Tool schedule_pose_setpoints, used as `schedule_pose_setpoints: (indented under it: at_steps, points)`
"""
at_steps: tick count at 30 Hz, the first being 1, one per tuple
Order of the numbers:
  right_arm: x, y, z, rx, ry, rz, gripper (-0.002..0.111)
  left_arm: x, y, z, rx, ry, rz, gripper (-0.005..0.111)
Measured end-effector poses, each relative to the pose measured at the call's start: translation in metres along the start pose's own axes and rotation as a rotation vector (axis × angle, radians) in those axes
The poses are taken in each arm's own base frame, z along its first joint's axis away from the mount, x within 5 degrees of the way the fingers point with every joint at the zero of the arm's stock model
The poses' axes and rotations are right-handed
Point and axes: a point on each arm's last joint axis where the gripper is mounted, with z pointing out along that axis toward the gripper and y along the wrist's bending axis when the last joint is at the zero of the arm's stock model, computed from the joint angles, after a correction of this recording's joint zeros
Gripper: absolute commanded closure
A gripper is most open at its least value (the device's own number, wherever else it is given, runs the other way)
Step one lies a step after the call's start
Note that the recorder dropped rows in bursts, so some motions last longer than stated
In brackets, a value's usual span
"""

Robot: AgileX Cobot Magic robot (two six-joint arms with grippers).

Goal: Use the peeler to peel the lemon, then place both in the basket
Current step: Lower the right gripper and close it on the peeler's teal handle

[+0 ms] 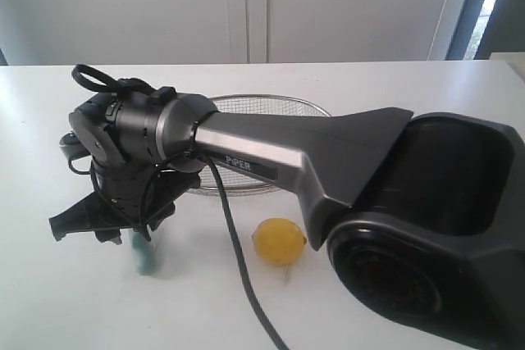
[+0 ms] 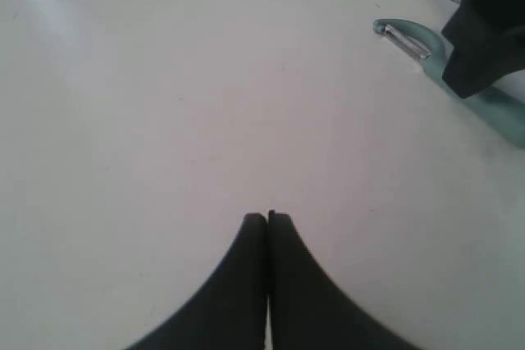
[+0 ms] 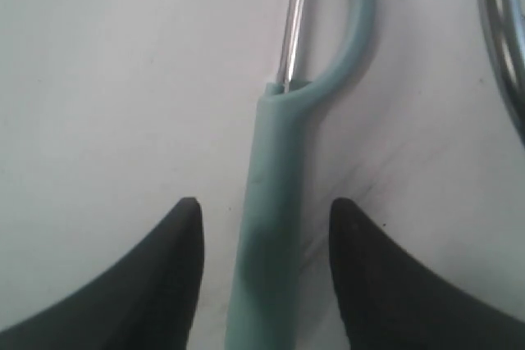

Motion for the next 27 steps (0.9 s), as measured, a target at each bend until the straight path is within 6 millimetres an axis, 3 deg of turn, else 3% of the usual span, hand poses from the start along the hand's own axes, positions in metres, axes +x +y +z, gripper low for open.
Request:
schedule_pose_setpoints:
  at_steps: [12, 27]
  points:
    - [-0.001, 0.000, 0.000, -0.005, -0.013, 0.038, 0.062, 0.000, 0.000, 0.000, 0.000, 0.000, 0.000, 0.107]
    - [0.003, 0.000, 0.017, 0.005, 0.008, 0.049, 0.062, 0.000, 0.000, 0.000, 0.000, 0.000, 0.000, 0.107]
